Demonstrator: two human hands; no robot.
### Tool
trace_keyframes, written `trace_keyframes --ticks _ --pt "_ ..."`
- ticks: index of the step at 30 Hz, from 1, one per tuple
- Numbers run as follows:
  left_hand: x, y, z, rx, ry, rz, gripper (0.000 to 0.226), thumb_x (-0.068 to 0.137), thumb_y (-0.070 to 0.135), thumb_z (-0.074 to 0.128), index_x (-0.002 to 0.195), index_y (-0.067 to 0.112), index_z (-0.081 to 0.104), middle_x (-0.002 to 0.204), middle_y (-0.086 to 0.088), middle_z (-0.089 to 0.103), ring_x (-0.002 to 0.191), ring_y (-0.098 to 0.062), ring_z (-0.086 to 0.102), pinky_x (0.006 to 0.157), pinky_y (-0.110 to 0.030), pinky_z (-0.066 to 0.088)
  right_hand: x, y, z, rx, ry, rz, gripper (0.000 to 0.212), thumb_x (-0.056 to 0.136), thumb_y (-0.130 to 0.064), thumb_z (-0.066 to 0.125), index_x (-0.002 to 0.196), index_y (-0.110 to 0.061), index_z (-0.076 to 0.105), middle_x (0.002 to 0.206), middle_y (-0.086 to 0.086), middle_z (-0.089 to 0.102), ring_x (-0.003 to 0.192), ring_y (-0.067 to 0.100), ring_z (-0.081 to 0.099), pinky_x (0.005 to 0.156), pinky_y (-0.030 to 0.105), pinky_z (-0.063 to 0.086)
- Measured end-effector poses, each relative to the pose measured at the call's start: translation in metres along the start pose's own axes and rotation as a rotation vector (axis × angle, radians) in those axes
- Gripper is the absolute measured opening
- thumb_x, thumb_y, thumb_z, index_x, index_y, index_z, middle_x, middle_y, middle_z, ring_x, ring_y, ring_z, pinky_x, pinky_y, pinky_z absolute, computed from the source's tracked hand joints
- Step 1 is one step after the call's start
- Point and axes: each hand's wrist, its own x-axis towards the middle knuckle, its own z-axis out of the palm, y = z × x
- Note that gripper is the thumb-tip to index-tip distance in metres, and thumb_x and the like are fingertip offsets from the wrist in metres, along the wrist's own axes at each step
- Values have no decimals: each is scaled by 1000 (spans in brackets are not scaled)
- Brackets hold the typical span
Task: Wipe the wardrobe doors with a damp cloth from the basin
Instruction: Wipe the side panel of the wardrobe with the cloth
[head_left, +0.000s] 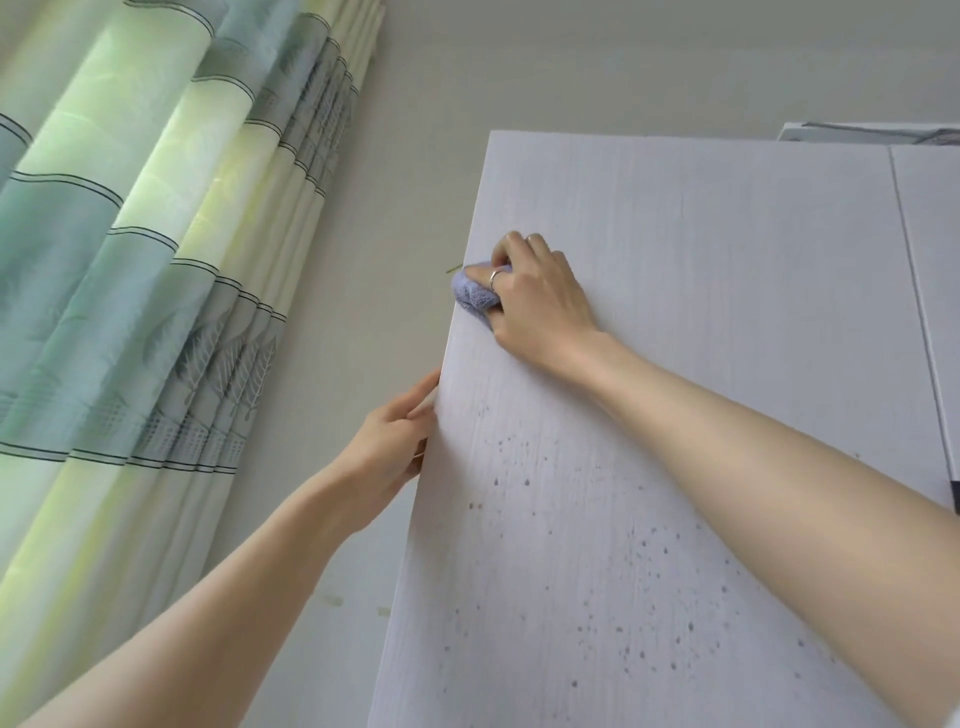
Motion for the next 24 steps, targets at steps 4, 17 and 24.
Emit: trace_keyframes --ticks 4,17,24 --pt "-11 -2 -3 -112 36 -52 47 96 1 32 116 34 59 107 14 70 87 -8 65 74 -22 49 -49 -27 -4 89 -53 -138 31 82 -13 56 111 -16 65 107 9 51 100 27 44 78 30 29" --pt "-39 -1 15 -74 174 -129 32 104 23 27 114 30 57 113 7 65 94 -13 63 74 -24 49 -67 -23 -23 71 -111 10 23 82 -1 51 101 -7 62 108 12 47 100 29 42 78 30 32" --pt "-47 -15 21 18 107 -110 39 104 18 25 132 35 48 124 7 61 114 -15 58 98 -36 47 -164 -60 -27 196 -134 -376 39 53 6 69 88 -9 72 78 8 59 68 26 55 55 27 45"
